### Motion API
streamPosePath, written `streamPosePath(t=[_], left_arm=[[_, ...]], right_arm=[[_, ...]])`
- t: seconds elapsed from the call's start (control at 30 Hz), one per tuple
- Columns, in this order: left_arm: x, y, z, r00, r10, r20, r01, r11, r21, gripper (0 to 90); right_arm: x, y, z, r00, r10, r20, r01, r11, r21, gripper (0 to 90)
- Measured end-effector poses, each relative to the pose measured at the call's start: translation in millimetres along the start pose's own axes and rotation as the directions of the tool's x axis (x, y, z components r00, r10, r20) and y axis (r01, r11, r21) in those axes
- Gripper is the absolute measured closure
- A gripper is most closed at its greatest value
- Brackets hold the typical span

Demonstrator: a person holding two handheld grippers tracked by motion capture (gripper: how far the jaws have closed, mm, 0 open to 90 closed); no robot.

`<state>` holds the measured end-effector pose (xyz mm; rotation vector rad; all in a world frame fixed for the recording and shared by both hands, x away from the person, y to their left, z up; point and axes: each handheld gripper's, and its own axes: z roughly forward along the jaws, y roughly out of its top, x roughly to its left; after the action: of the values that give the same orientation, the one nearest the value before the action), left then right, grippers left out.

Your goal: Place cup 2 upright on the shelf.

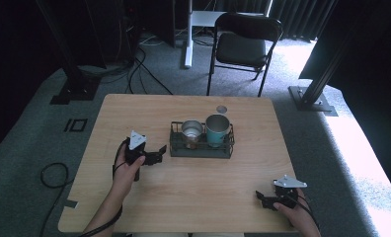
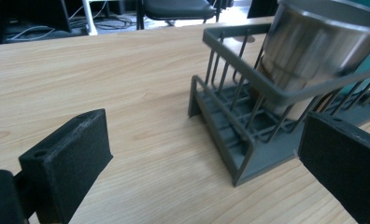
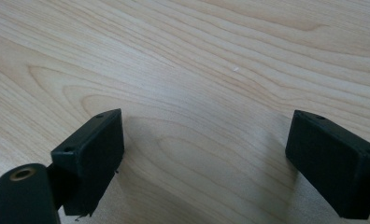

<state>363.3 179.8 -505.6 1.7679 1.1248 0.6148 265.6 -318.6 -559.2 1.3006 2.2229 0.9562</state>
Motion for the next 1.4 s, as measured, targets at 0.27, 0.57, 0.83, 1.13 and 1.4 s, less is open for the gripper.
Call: streamPosePath(t=[0.27,0.57,0.83,1.13,1.4], left_arm=[[6.2,-10.8,-6.2,0.9997,0.011,-0.022,-0.010,0.9994,0.033,3.1],[15.9,-23.5,-15.7,0.9985,0.013,-0.053,-0.009,0.9980,0.063,3.1],[25.3,-36.4,-26.6,0.9979,0.004,-0.064,0.001,0.9970,0.077,3.1],[37.5,-54.1,-40.6,0.9938,-0.032,-0.106,0.042,0.9947,0.094,3.1],[41.9,-65.4,-53.3,0.9886,-0.055,-0.140,0.071,0.9915,0.109,3.1]], right_arm=[[0.1,0.0,0.0,1.0000,0.000,0.001,0.000,1.000,0.000,11.1],[0.1,0.0,0.0,1.0000,0.000,0.001,0.000,1.000,0.000,11.1],[0.1,0.0,0.0,1.0000,-0.001,0.001,0.001,1.000,0.000,11.1],[0.1,0.0,0.0,1.0000,0.000,0.001,0.000,1.000,0.000,11.1],[0.1,0.0,0.0,1.0000,0.000,0.001,0.000,1.000,0.000,11.1]])
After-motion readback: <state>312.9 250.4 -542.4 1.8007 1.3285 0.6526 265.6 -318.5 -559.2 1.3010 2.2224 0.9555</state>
